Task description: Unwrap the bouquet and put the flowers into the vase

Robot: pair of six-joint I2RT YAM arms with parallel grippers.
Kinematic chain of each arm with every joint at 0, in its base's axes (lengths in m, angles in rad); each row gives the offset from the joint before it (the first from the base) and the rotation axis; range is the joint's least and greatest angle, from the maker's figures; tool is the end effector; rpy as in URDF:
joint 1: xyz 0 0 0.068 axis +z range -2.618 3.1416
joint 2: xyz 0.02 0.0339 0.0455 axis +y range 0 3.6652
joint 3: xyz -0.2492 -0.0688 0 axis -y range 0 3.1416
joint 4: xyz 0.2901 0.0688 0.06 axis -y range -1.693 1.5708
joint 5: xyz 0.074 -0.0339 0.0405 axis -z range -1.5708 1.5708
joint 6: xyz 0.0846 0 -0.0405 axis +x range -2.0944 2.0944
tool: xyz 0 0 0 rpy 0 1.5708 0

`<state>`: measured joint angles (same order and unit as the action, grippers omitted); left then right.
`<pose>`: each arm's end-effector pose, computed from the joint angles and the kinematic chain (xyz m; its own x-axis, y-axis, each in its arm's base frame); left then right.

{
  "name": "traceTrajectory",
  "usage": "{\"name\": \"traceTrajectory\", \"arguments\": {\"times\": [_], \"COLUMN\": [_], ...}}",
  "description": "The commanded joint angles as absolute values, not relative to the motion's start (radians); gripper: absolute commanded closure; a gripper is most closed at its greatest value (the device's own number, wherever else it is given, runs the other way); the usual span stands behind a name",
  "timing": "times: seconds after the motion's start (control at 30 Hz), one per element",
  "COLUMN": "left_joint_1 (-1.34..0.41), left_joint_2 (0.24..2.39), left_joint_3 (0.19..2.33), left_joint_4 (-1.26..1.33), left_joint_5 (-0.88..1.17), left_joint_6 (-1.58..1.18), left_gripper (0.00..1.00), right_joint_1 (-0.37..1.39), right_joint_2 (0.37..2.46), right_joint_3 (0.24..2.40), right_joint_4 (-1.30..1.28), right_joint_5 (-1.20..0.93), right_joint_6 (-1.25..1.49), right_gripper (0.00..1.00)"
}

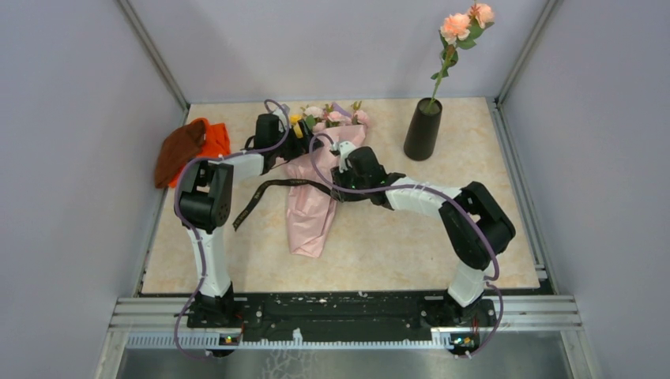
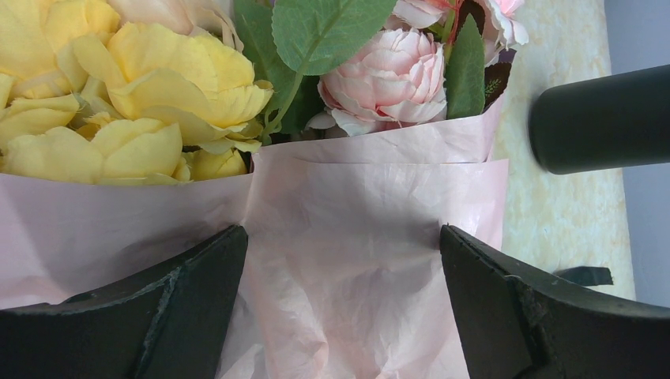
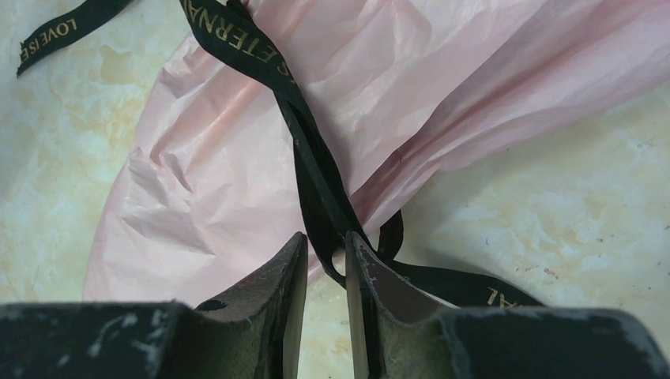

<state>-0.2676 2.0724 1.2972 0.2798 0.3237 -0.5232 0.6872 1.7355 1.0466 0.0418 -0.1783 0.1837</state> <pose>0.4989 -0.1647 0.0985 -0.6572 -0.3110 -0.6865 0.2219 0.7907 -0.5706 0.3371 0.2961 0.1264 -0.5922 -0.2534 -0.7649 -0.6362 0.7296 0.2509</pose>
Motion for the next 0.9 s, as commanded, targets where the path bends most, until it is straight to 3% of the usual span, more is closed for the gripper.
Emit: {"name": "traceTrajectory", "arguments": {"times": [0.0,0.37,0.6,0.87], "left_joint_1": [-0.262,-0.258,-0.256,-0.255], "left_joint_2": [2.101,2.085,2.092,2.097], "left_joint_3": [1.286,1.276,1.276,1.277], "left_joint_4": [0.240,0.236,0.239,0.239], "left_joint_5": [0.318,0.314,0.320,0.314], "left_joint_6": [-0.514,-0.511,-0.514,-0.516], "left_gripper": [0.01,0.01,0.01,0.01], "right_joint_1": [0.695,0.695,0.695,0.685], "right_joint_2": [1.728,1.763,1.746,1.603], "right_joint_3": [1.035,1.024,1.016,0.979], "right_joint_4": [0.078,0.088,0.078,0.076], "right_joint_5": [-0.164,-0.153,-0.133,-0.085], "right_joint_6": [0.174,0.173,0.172,0.187], "right_gripper": [0.75,0.78,1.00,1.00]}}
